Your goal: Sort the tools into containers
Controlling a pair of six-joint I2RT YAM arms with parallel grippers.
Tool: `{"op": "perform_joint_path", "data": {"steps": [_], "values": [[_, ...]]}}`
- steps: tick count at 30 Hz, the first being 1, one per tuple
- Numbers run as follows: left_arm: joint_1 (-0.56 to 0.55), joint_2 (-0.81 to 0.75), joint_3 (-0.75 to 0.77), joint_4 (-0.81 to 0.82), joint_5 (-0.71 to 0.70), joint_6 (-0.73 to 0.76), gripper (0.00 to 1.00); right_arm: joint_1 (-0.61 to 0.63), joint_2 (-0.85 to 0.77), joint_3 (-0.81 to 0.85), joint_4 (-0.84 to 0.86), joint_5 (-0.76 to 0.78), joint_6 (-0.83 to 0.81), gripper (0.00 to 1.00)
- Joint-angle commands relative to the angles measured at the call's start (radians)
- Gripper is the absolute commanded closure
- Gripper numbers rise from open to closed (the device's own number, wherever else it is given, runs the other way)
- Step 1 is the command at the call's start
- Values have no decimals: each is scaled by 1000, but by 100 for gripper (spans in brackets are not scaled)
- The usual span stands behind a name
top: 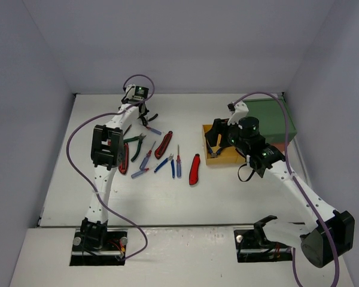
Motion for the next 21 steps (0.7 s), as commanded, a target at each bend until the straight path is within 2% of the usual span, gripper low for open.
{"op": "perform_joint_path", "data": {"steps": [1,7,11,18,21], "values": [[4,-118,-27,79,18,2,100,15,7,38,41,-5,11,36],[1,-292,-175,108,64,-92,100,41,78,109,42,5,36,36],[-20,-473,-342,175,158,-189,100,76,154,182,44,21,73,36],[-131,-736,-575,245,218,-288,100,114,253,279,72,35,165,35],[-170,-821,-629,250,225,-302,100,132,278,301,94,26,196,35]]}}
